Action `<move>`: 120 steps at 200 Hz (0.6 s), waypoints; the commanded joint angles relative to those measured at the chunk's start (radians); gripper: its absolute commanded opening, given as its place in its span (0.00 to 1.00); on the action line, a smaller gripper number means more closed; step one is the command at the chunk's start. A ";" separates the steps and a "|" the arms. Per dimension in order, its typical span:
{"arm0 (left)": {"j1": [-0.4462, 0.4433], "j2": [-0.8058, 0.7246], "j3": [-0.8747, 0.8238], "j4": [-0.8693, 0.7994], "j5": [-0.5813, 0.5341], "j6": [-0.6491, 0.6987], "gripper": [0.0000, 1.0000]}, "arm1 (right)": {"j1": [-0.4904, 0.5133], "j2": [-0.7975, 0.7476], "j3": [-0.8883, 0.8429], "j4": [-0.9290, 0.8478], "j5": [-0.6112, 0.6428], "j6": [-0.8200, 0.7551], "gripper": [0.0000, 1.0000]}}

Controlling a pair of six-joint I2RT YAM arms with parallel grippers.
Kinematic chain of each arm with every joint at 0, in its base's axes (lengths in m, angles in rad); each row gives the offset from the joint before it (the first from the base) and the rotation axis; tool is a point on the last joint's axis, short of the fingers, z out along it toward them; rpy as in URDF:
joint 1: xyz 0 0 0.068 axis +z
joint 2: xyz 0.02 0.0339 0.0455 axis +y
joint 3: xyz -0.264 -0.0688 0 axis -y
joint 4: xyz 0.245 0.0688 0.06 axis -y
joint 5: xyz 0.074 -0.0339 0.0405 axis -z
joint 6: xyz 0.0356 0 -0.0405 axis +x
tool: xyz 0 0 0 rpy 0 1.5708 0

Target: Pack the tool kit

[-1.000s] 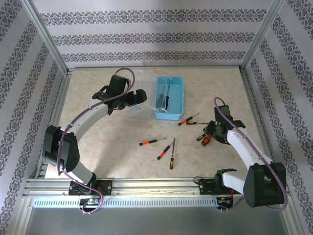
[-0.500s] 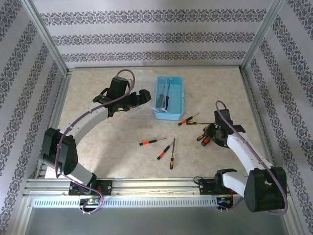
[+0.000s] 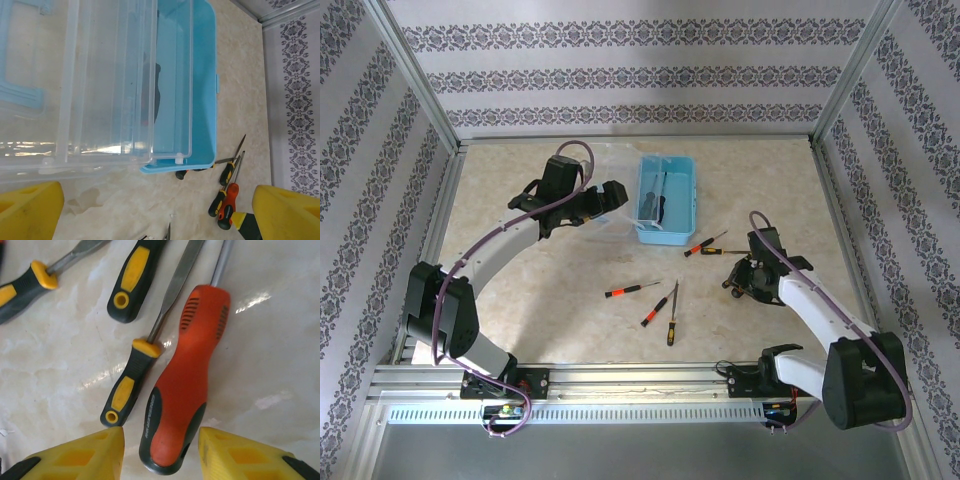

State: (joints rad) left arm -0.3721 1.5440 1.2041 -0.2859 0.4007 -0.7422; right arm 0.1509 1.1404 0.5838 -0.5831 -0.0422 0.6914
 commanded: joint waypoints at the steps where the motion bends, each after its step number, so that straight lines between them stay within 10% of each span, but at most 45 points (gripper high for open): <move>1: 0.022 -0.043 0.004 0.042 0.021 -0.016 0.97 | 0.008 0.022 0.001 0.009 0.039 0.033 0.44; 120: 0.028 -0.074 -0.017 0.073 0.041 -0.041 0.96 | -0.050 0.143 0.019 0.064 0.067 0.015 0.40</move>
State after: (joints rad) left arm -0.3569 1.5040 1.2022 -0.2569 0.4255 -0.7689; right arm 0.1127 1.2488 0.5846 -0.5339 0.0074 0.7120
